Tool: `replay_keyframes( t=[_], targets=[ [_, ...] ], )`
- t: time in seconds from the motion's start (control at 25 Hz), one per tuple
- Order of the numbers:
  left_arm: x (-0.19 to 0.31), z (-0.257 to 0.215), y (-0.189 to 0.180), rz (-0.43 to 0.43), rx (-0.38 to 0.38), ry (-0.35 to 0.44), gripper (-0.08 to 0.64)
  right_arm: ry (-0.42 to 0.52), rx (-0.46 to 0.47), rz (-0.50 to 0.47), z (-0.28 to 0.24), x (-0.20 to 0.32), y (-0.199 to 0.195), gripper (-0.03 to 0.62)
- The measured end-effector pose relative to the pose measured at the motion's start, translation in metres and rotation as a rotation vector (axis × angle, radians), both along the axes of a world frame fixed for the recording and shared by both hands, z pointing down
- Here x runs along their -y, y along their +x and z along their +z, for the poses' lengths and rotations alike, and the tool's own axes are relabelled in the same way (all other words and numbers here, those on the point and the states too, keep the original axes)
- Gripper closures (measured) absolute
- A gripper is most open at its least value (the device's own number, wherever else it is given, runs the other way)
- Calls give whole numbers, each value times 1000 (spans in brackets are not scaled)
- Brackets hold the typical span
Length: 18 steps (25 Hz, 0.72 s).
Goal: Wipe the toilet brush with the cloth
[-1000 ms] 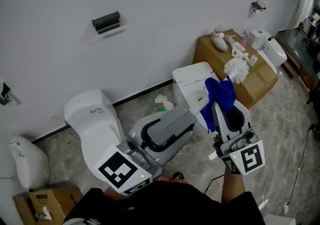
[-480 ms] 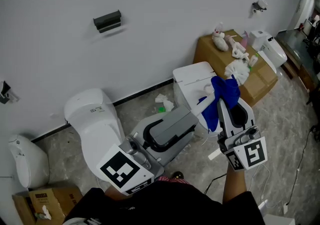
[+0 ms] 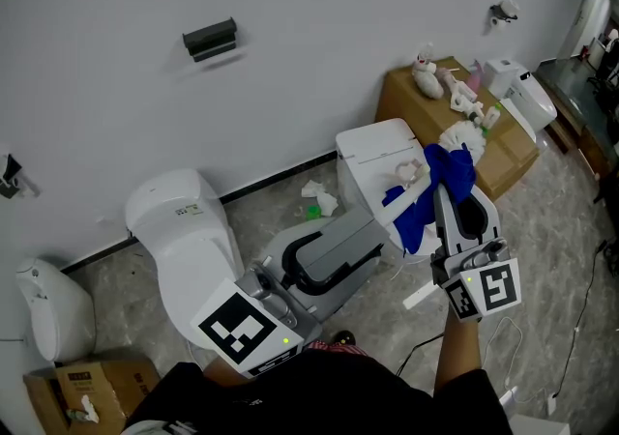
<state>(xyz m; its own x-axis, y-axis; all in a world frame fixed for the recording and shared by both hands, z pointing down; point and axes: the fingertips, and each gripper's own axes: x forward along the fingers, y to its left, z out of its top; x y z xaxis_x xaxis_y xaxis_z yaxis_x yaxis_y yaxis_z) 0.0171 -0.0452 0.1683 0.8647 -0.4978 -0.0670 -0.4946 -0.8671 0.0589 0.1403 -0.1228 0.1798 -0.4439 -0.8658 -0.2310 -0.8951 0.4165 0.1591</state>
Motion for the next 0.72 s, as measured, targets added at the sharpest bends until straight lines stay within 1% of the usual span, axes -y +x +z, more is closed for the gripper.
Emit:
replay_keyframes(
  t=[0.12, 0.24, 0.44, 0.56, 0.72],
  targets=[
    [-2, 0, 2, 2, -6, -12, 370, 6, 0, 19, 1, 1, 7, 523],
    [-4, -1, 4, 4, -2, -6, 370, 12, -11, 42, 1, 3, 13, 523],
    [-1, -1, 8, 5, 1, -9, 370, -8, -17, 56, 5, 12, 24, 523],
    [0, -3, 9, 11, -4, -18, 368, 4, -22, 86, 4, 16, 32, 523],
    [1, -2, 11, 15, 4, -11, 368, 4, -23, 108, 6, 21, 39, 523]
  ],
)
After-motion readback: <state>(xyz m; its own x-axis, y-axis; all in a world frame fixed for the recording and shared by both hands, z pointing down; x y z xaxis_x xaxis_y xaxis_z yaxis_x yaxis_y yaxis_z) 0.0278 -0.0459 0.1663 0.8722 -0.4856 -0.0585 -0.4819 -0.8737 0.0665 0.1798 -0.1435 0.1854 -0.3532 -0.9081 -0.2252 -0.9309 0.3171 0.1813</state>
